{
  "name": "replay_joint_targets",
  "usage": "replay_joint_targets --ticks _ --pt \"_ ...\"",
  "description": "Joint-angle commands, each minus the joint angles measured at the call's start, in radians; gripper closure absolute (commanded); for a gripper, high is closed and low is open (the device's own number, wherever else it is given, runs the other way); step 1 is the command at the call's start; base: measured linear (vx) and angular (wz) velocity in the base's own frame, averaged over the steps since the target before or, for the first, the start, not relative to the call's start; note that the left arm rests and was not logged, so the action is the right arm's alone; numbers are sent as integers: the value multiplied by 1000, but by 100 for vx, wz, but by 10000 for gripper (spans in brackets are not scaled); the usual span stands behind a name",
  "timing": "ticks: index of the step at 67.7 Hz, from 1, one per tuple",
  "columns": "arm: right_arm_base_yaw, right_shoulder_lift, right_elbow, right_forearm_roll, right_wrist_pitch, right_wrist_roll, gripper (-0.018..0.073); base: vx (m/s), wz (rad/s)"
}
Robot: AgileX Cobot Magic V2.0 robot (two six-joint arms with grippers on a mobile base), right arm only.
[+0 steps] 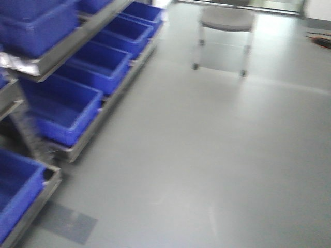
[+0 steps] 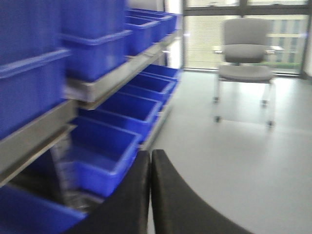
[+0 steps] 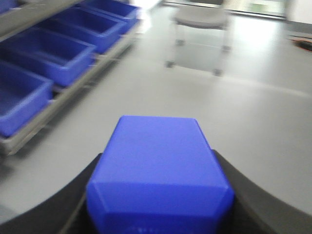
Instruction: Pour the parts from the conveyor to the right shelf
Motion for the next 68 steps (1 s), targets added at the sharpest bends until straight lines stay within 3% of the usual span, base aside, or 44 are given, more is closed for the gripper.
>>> replay_joint_targets --ticks 1,68 --pt "1 9 -27 -3 -76 -6 565 23 104" --pt "1 9 -27 -3 -77 -6 565 19 85"
